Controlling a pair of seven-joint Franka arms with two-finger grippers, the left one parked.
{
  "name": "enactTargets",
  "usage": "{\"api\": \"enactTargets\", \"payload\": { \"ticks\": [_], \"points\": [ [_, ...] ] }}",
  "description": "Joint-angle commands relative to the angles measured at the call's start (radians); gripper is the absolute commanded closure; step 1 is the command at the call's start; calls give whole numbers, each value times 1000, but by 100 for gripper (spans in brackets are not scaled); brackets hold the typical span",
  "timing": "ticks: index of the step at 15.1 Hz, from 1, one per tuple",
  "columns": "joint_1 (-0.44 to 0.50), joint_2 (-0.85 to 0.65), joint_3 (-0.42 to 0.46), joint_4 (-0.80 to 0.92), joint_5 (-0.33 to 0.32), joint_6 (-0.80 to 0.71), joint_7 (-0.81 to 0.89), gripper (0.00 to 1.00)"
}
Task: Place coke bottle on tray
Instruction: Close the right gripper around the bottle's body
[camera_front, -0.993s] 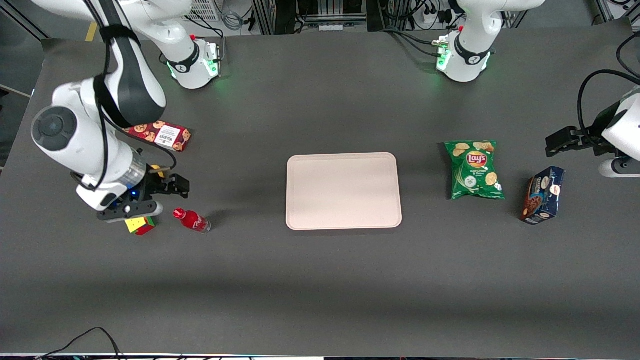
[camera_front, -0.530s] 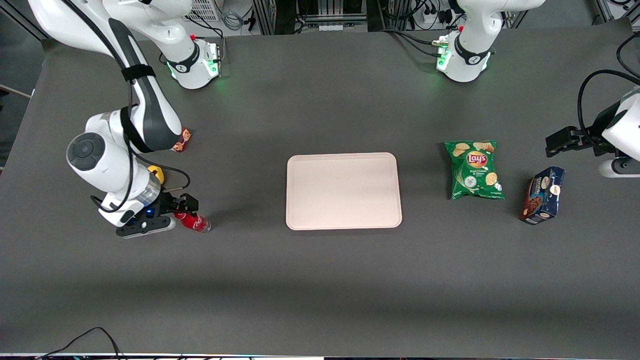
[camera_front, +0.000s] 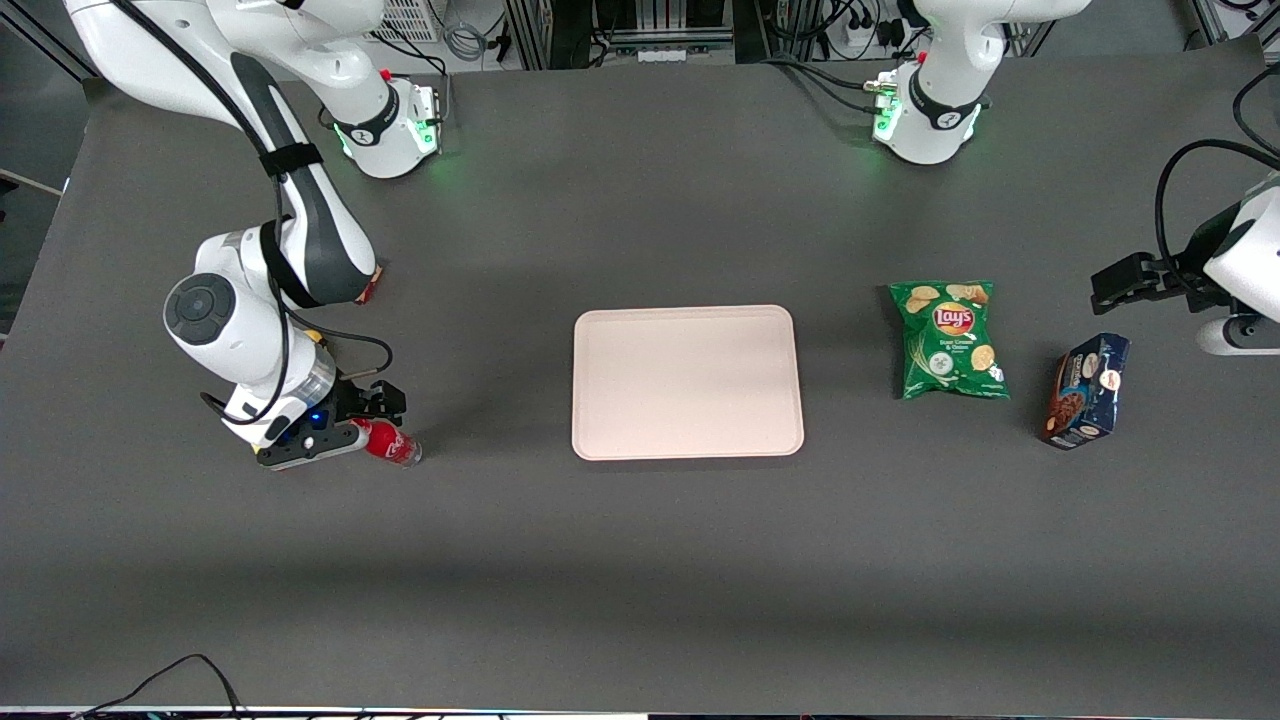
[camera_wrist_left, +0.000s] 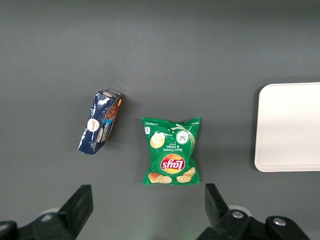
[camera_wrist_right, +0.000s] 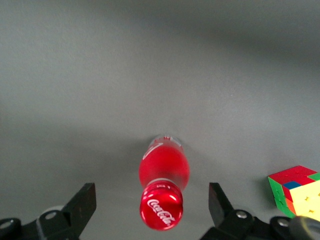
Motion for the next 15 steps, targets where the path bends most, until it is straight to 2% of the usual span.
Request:
{"api": "enactTargets", "payload": {
  "ticks": [1,7,8,10,11,12,15],
  "points": [
    [-2,27,-19,-2,13,14,-58,0],
    [-2,28,-21,-1,13,14,-58,0],
    [-2,28,-19,1,13,14,-58,5],
    [-2,36,-19,5,11,14,-58,24],
    [-2,36,-21,10,11,14,-58,43],
    [0,36,-19,12,11,13,-58,56],
    [0,39,-21,15,11,13,-82,82]
  ]
}}
